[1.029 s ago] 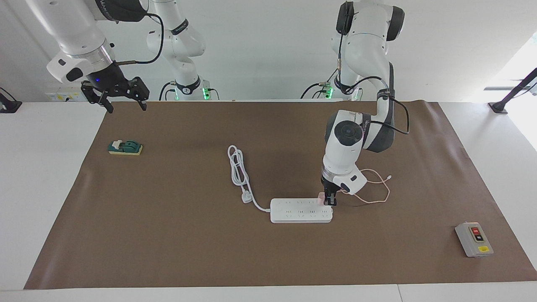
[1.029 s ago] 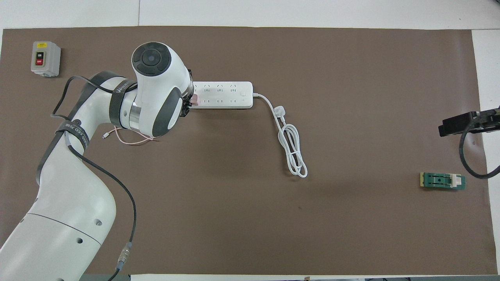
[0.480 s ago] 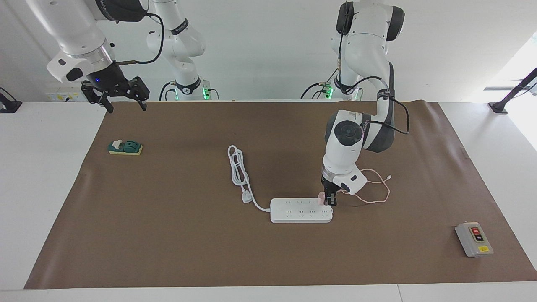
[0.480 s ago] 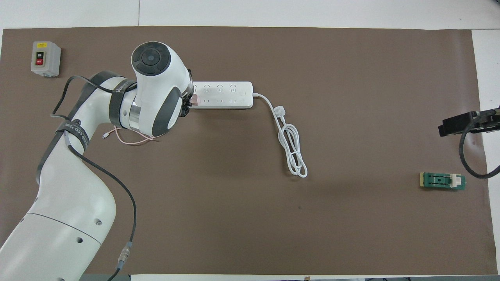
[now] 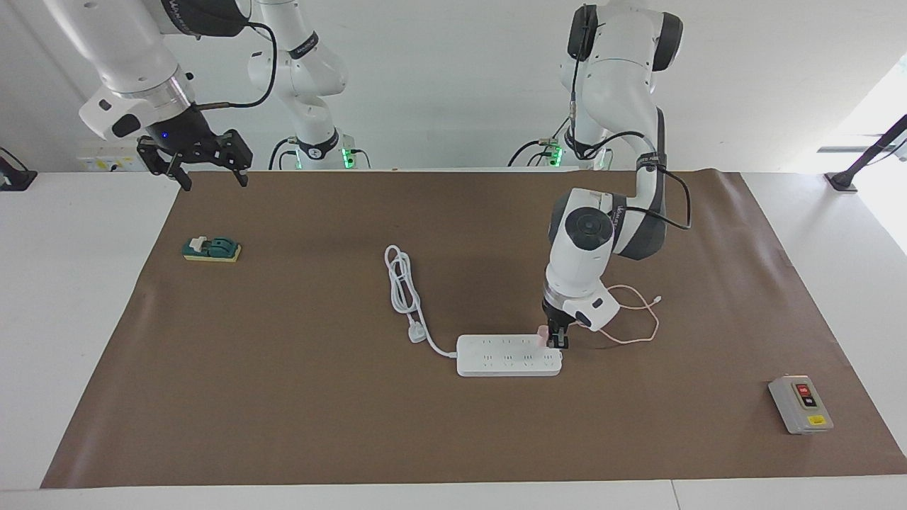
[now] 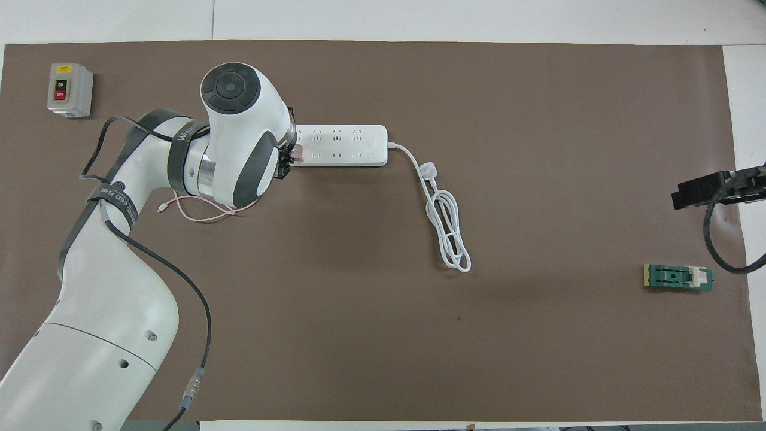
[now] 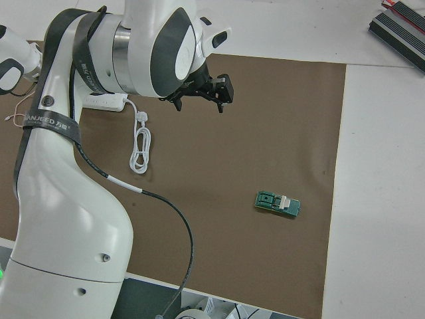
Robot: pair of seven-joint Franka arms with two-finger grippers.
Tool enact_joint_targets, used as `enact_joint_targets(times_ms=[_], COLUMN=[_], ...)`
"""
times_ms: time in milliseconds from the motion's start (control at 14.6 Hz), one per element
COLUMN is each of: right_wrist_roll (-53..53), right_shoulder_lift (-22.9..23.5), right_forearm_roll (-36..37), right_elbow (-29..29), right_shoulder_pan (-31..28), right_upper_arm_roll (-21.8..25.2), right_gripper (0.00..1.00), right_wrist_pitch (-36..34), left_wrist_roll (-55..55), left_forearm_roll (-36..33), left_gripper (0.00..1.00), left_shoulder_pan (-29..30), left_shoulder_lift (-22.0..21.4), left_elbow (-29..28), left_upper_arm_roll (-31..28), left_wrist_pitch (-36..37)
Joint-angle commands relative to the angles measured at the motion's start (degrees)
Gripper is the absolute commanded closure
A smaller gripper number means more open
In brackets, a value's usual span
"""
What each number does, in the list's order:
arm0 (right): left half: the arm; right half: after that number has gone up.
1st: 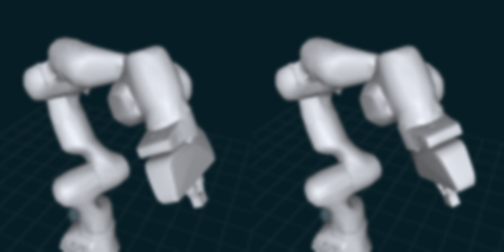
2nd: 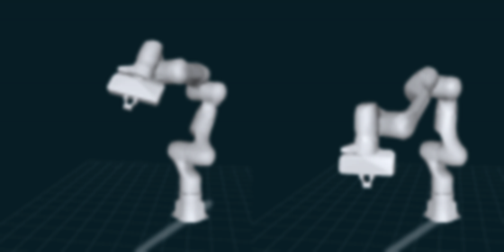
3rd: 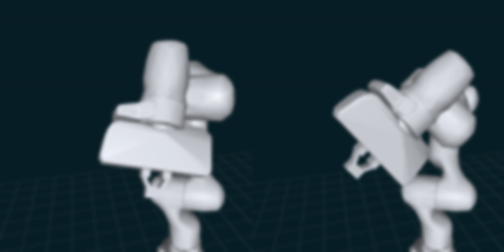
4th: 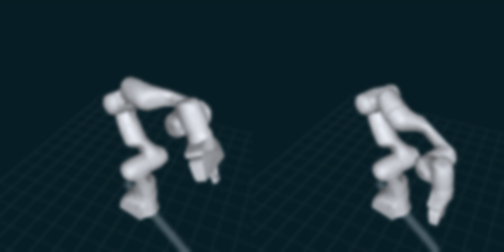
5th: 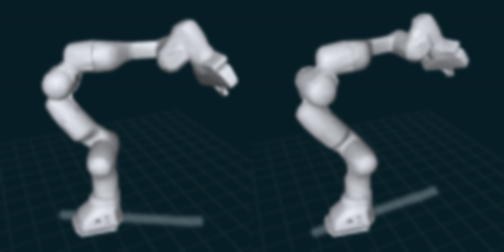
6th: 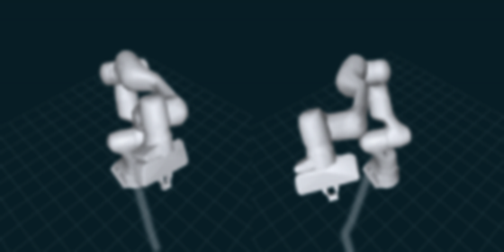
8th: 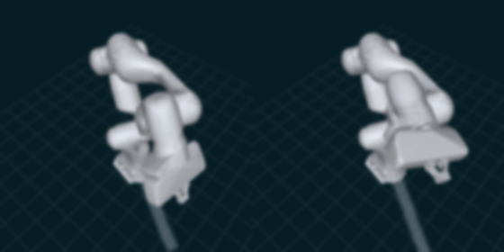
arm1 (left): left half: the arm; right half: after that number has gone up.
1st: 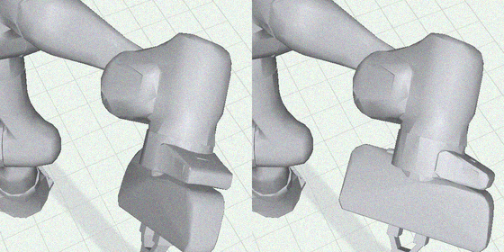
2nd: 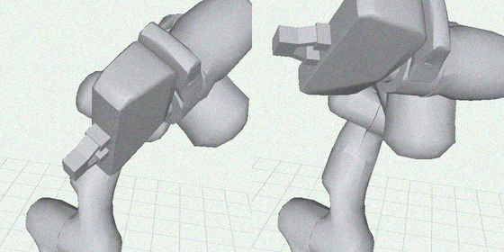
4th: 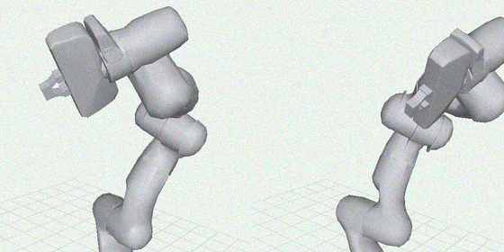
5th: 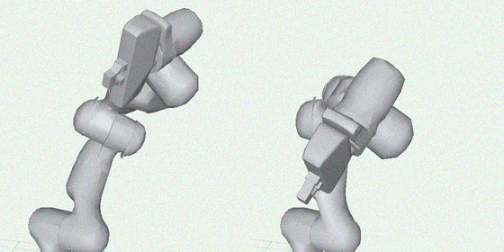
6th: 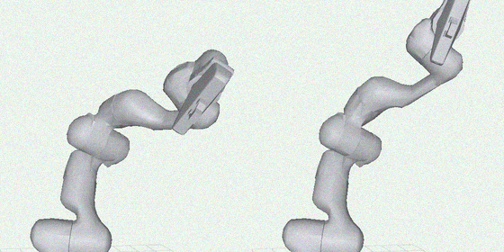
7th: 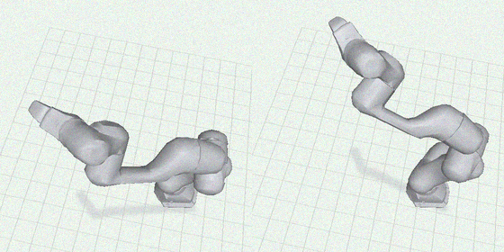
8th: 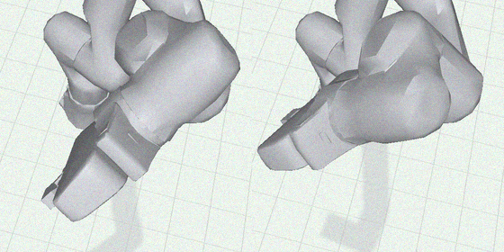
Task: Plug charger into power strip
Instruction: 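Push the charger prongs into the strip socket with the left gripper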
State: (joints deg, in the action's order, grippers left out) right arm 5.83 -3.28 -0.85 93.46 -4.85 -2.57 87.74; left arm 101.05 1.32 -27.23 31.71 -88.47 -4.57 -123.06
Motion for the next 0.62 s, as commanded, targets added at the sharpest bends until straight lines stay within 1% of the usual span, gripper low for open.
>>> enact_joint_targets(times_ms=[0,137,274,343,412,480,549], right_wrist_roll=[0.9,0.9,0.9,0.9,0.9,0.9,0.9], right_shoulder_lift=[-1.3,-1.3,-1.3,-1.3,-1.3,-1.3,-1.3], right_forearm_roll=[0.5,0.5,0.5,0.5,0.5,0.5,0.5], right_elbow=[1.4,1.4,1.4,1.4,1.4,1.4,1.4], right_shoulder_pan=[-1.0,-1.0,-1.0,-1.0,-1.0,-1.0,-1.0], right_upper_arm_roll=[-0.8,-0.8,-0.8,-0.8,-0.8,-0.8,-0.8], right_gripper=[0.00,0.00,0.00,0.00,0.00,0.00,0.00], right_wrist_pitch=[-0.3,-0.3,-0.3,-0.3,-0.3,-0.3,-0.3], left_wrist_roll=[-3.7,-3.7,-3.5,-2.8,-2.0,-1.3,-1.8], left_forearm_roll=[1.1,1.0,1.1,1.1,1.1,1.1,0.9], left_gripper=[1.00,1.00,1.00,0.96,0.28,0.00,0.00], left_shoulder_pan=[1.0,1.0,1.7,1.7,1.8,1.9,2.1], left_shoulder_lift=[4.0,3.4,2.3,2.2,1.8,1.3,-0.1], left_elbow=[-1.0,-0.8,1.5,3.0,4.5,5.7,6.5], left_upper_arm_roll=[0.0,-0.1,-0.2,-0.2,-0.4,-0.7,-0.8], left_wrist_pitch=[3.7,5.5,7.8,9.7,11.4,13.5,15.1])
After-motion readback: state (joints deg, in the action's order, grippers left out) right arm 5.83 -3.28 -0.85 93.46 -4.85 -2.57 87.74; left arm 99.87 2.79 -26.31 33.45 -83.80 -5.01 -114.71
